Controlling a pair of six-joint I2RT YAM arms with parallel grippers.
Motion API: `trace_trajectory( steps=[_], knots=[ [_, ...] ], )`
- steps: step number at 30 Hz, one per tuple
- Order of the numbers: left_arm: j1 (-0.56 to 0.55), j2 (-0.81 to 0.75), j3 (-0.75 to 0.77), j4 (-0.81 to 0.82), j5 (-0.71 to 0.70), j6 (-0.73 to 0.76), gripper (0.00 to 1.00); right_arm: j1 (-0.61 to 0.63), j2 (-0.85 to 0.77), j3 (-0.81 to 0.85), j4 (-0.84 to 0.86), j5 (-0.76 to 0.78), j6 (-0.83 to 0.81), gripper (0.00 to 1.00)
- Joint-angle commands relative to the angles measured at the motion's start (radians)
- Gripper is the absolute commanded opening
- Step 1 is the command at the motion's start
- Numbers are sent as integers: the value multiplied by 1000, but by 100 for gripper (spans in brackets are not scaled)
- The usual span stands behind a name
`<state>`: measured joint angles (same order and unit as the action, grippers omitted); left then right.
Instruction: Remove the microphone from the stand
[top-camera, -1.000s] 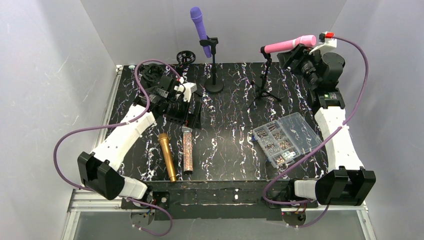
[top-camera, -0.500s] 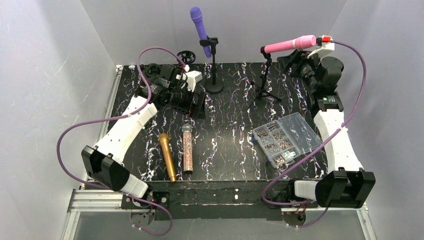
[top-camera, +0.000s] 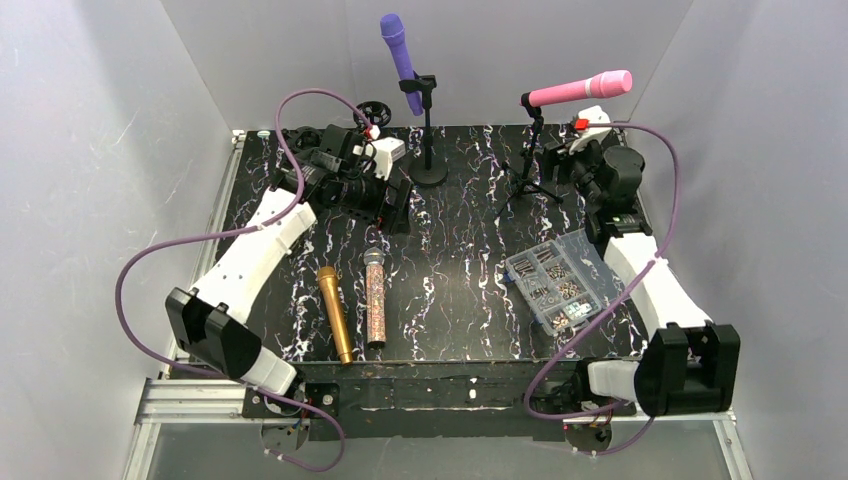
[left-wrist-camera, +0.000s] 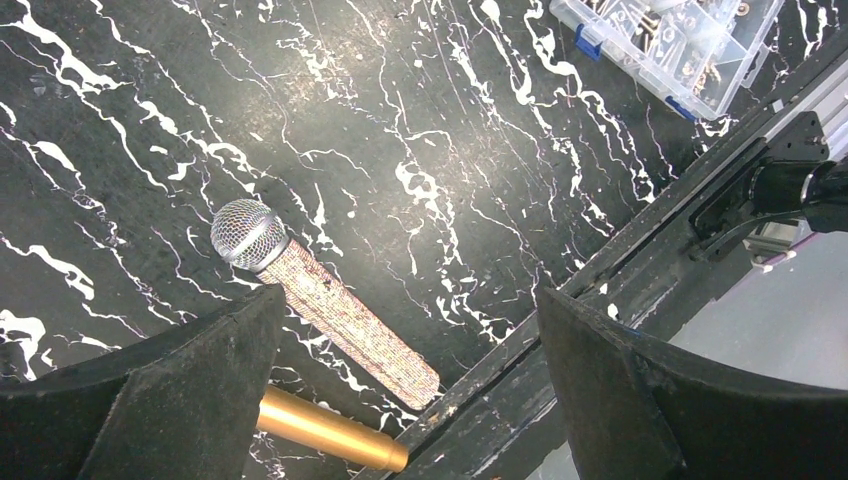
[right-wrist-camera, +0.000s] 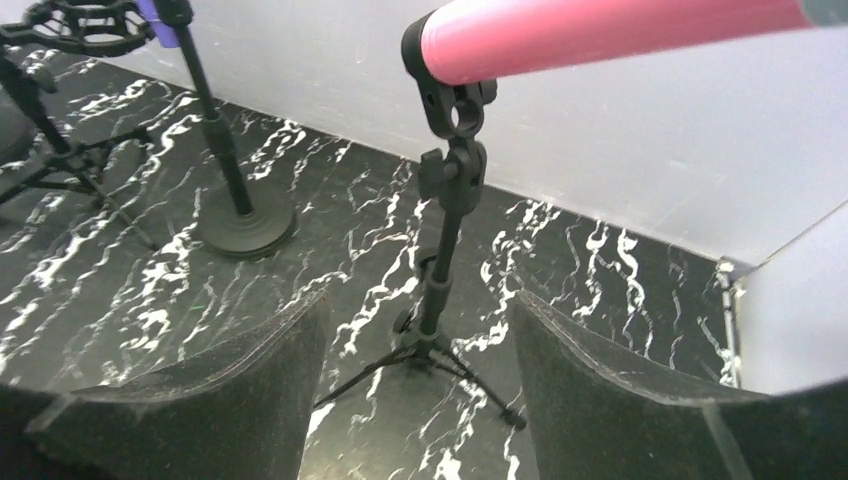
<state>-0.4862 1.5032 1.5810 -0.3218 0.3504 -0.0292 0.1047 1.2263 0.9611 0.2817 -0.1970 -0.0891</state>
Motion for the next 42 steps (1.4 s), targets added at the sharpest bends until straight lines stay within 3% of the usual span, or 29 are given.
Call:
trace_trajectory(
  steps=[1,16,27,33,42],
  knots=[
    [0,28,0,-48,-12,24,98,17,90,19,213,35,-151,74],
    [-1,100,18,-42,-46,71,98,52,357,124,378,96,-181,74],
    [0,122,17,-37,-62,95,98,59,472,255,345,133,-152,69],
    [0,137,28,-37,-61,92,98,61,492,276,321,121,-128,58],
    [0,126,24,-38,-68,98,98,61,455,271,266,83,-103,31]
  ],
)
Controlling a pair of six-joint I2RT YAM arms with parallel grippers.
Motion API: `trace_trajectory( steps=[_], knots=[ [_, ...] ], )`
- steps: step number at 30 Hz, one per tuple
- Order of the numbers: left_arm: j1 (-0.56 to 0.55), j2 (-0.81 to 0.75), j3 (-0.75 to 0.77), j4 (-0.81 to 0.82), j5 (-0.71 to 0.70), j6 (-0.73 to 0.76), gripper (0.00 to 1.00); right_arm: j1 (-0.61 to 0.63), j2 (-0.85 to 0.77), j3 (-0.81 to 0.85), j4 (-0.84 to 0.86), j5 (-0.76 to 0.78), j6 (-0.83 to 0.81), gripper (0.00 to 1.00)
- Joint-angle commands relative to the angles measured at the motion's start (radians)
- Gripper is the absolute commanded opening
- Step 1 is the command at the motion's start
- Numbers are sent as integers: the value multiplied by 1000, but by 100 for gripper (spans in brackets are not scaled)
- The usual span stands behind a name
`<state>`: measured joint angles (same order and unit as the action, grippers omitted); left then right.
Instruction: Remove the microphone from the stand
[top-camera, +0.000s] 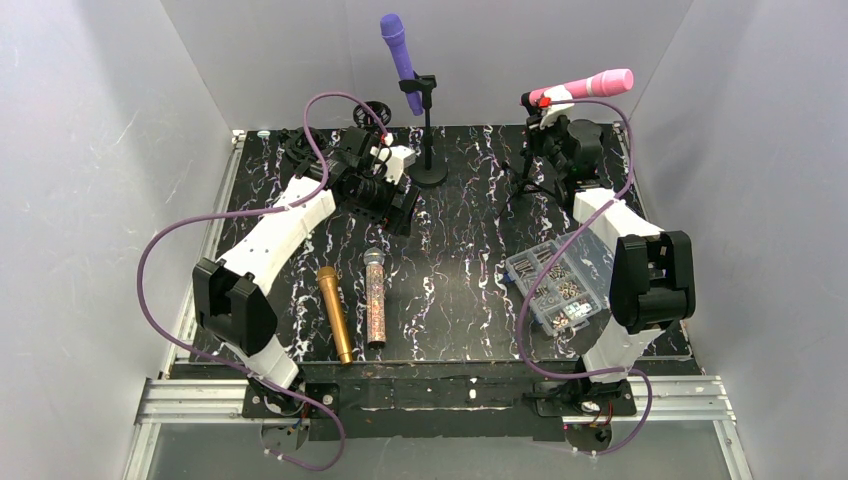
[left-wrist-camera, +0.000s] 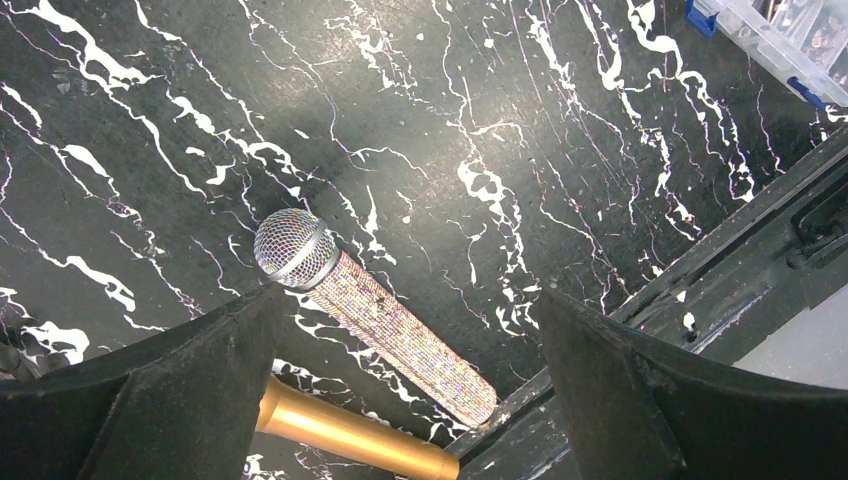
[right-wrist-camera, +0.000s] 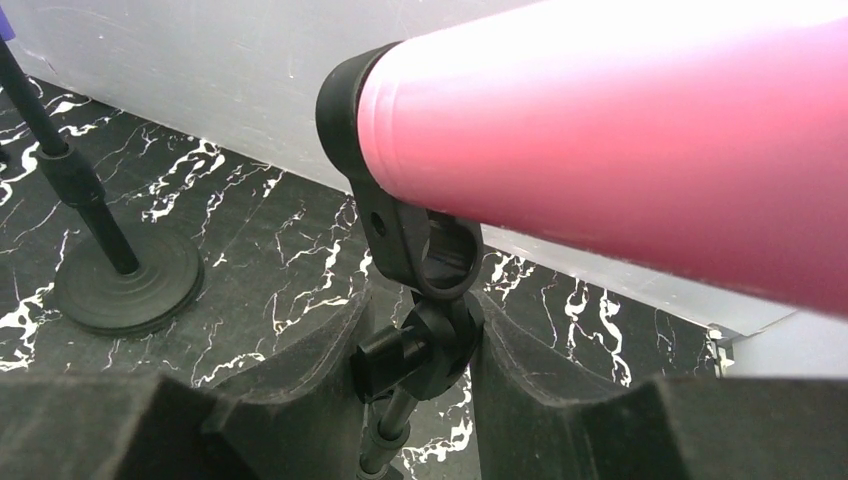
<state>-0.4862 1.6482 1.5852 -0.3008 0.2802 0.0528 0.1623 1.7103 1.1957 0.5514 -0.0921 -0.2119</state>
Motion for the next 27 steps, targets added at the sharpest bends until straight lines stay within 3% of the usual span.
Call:
trace_trajectory(
  steps=[1,9,15,27],
  knots=[
    [0,-22,19,-59,2,16,98,3,-37,32,-7,-27,20,28],
    [-1,-50,6,-60,-7,36,98,3,-108,10,-79,-101,54,1],
    [0,-71,-4,-52,-14,54,98,11,-172,-15,-113,-194,118,1],
    [0,-86,18,-54,-4,72,98,159,-288,-161,-99,-173,127,1]
  ],
)
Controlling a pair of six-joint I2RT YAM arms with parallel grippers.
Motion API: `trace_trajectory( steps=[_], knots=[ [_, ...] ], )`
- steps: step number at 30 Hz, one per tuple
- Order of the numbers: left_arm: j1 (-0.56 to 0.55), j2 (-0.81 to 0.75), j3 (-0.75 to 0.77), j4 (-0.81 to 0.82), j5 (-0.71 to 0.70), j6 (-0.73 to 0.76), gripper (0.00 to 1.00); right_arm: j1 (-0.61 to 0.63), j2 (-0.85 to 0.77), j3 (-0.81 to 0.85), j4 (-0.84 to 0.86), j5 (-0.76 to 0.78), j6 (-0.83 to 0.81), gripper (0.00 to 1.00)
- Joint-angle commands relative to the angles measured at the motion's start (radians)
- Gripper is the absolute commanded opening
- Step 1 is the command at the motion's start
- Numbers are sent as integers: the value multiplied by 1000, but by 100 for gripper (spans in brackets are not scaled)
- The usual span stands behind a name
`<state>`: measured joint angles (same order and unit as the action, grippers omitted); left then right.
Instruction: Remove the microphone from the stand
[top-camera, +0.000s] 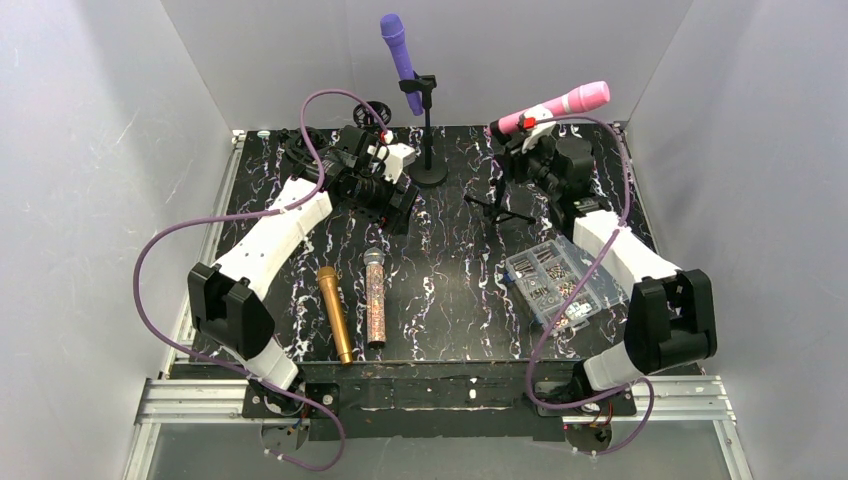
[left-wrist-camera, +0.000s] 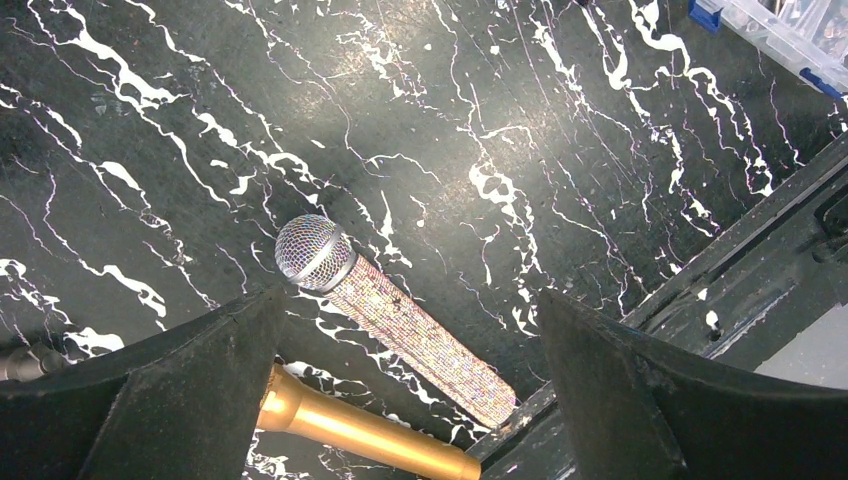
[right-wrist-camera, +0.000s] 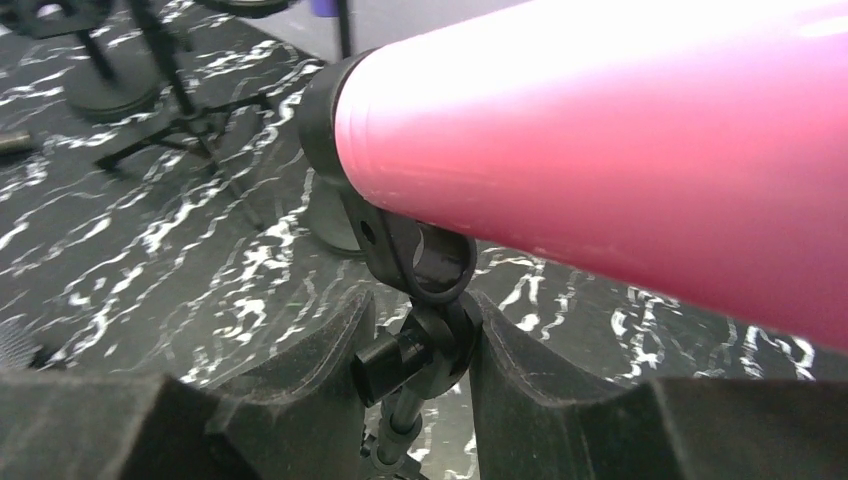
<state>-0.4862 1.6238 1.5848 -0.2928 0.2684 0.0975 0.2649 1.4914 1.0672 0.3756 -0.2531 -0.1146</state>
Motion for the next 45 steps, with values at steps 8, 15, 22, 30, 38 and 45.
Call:
trace_trajectory(
  steps=[8,15,22,30,38,45],
  knots=[
    [1,-79,27,-43,26,67,98,174,-153,-125,59,-13,28,1],
    [1,-88,83,-43,206,84,98,273,-233,-226,39,-61,-32,1],
    [-1,-83,150,-73,427,72,98,314,-239,-215,-50,-208,-43,1],
    [-20,-62,210,-81,484,111,98,326,-221,-174,-142,-291,-79,1],
    [-53,-14,277,-95,451,145,98,327,-215,-123,-254,-258,-131,24],
    [-55,-16,284,-97,423,159,98,327,-233,-105,-292,-213,-133,42]
  ],
)
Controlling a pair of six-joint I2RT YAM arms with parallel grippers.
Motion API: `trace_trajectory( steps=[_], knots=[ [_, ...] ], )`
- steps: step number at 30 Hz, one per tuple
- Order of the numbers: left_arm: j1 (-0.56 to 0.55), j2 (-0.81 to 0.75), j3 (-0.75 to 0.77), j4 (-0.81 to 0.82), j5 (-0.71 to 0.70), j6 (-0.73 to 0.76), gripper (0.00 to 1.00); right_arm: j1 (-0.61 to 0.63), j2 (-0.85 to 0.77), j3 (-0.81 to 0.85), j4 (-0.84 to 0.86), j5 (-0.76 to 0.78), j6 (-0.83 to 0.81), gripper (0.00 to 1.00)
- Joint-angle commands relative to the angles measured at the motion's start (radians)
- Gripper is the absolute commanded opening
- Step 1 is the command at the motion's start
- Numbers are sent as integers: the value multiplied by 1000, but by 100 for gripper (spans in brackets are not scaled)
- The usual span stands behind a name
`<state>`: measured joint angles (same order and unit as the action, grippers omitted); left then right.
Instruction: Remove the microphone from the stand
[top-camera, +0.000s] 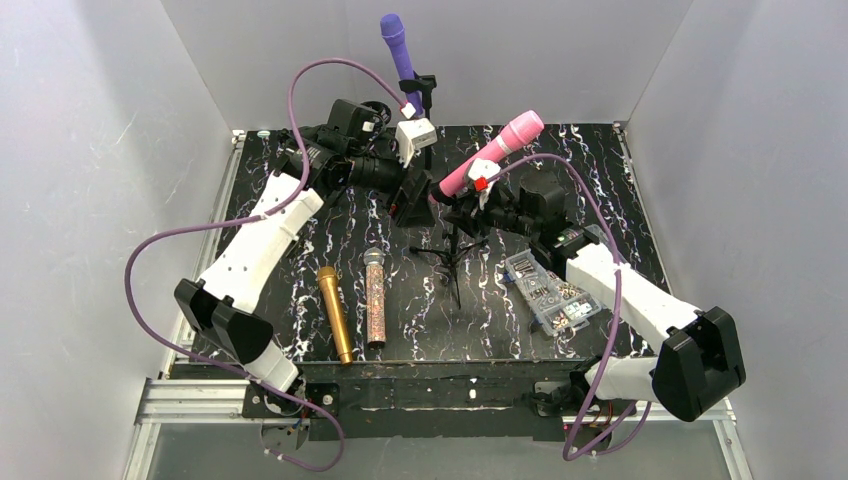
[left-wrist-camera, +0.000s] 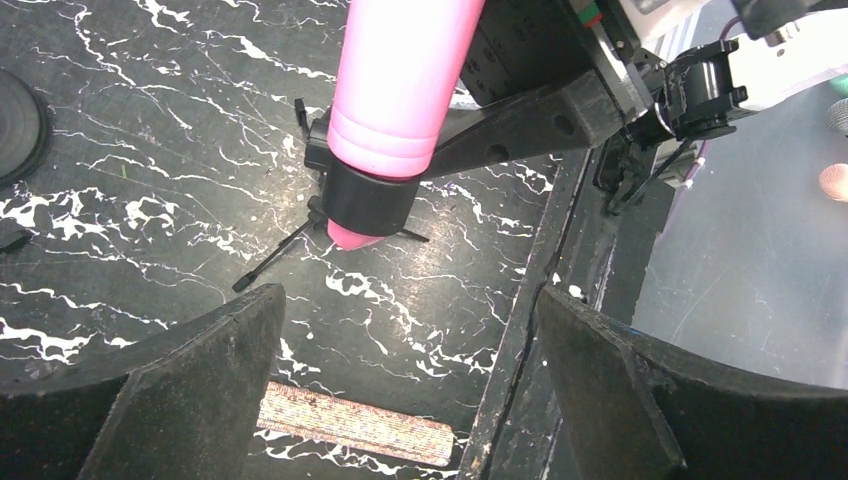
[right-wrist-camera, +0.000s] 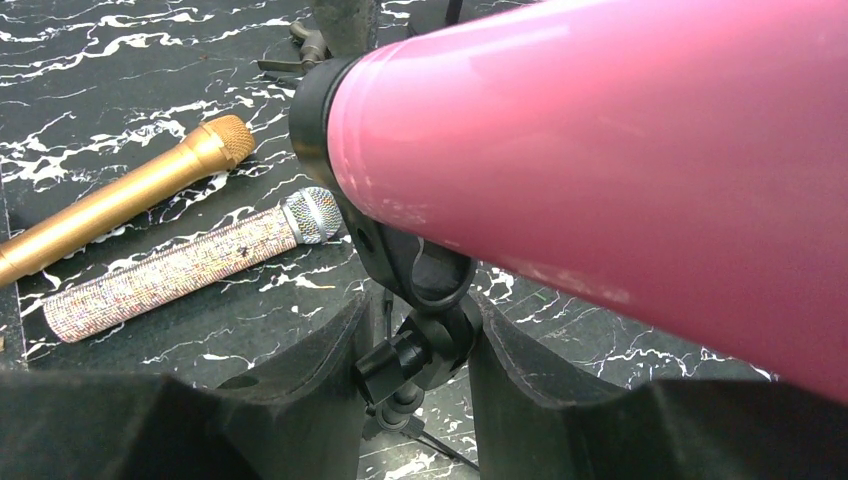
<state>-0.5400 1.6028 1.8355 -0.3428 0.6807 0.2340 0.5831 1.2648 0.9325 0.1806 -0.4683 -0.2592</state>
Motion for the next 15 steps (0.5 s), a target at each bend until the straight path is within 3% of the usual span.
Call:
trace_trajectory(
  steps=[1,11,15],
  knots=[
    [-1,2,33,-47,9,23,98,9,-8,25,-92,2,17,43],
    [-3,-13,16,-47,-3,47,98,2,-21,-31,-37,21,57,44],
    [-4,-3,26,-48,1,44,98,-12,-23,-59,-5,17,104,51]
  ],
)
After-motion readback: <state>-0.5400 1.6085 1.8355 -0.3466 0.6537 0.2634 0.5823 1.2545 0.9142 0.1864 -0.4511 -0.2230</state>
